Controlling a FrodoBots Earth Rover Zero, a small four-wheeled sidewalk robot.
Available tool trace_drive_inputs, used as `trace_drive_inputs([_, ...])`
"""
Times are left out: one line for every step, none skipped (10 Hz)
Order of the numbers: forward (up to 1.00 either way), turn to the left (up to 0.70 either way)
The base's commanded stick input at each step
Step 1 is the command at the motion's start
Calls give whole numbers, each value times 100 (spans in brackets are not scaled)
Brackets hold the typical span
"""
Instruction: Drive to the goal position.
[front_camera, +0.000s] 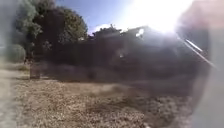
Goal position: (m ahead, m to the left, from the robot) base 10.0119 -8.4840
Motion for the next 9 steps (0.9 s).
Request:
trace_drive_inputs([70, 0])
trace_drive_inputs([70, 0])
trace_drive_inputs([70, 0])
trace_drive_inputs([70, 0])
trace_drive_inputs([70, 0])
trace_drive_inputs([70, -18])
trace_drive_inputs([70, -35])
trace_drive_inputs([70, -35])
trace_drive_inputs([70, -21])
